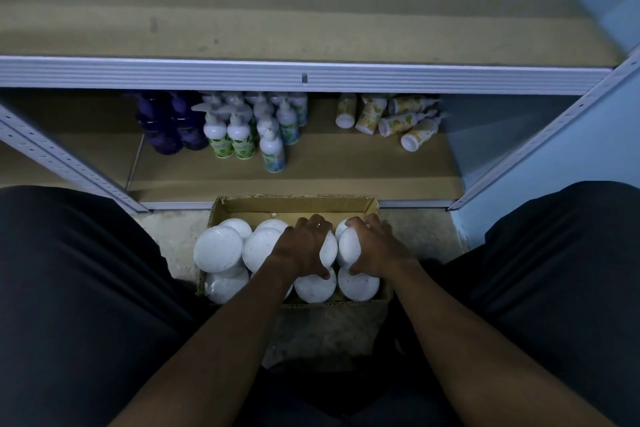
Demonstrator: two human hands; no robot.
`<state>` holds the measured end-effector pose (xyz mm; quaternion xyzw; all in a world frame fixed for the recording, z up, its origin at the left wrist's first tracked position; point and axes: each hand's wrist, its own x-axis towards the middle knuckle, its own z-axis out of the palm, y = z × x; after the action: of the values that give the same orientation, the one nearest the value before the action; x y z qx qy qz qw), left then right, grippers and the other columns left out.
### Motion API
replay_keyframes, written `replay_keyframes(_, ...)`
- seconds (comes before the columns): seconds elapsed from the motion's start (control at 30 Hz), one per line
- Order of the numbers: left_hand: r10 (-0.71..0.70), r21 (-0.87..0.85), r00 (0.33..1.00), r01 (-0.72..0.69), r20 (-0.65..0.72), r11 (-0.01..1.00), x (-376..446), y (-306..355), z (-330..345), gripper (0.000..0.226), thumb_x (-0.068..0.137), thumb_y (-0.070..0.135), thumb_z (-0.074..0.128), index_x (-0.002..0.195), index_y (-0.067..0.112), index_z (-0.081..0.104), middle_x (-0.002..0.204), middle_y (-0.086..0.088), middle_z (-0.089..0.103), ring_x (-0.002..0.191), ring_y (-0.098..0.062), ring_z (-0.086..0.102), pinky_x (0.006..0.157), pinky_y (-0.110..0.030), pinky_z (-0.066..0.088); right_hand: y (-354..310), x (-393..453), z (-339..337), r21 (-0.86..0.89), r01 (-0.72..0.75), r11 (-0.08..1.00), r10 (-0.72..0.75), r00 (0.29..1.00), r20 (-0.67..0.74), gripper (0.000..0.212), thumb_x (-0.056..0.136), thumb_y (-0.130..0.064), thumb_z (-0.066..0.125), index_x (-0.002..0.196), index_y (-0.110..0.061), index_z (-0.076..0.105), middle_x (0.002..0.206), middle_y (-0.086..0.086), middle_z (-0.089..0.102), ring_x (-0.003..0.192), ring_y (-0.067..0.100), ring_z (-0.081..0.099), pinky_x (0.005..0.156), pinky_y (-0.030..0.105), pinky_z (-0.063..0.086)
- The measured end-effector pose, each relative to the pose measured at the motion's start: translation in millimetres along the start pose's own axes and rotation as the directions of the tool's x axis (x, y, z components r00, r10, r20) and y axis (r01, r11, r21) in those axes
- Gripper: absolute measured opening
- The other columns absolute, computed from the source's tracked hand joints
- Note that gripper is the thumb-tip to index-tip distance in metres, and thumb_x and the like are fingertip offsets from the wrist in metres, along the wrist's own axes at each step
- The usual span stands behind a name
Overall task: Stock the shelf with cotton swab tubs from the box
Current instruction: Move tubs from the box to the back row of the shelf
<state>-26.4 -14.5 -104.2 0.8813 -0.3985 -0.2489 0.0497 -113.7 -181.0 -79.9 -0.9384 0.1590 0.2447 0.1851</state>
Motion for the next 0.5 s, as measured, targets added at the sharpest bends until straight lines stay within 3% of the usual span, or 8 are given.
replay_keyframes(0.5, 0.011, -0.054, 1.000, -0.012, -0.025, 0.998, -4.9, 3.5, -25.1, 0.092, 0.070, 0.045, 0.078, 0.147, 0.016, 0.037, 0.144, -0.006, 0.039, 0.126, -0.029, 0.042, 0.098, -0.046, 0.045, -6.2, -4.8, -13.4, 0.035, 0.012, 0.999, -0.010, 0.999, -0.045, 0.089, 0.069, -0.029, 0.085, 0.143, -0.032, 0.036, 0.146, 0.003, 0.028, 0.130, 0.033, 0.034, 0.093, 0.044, 0.048)
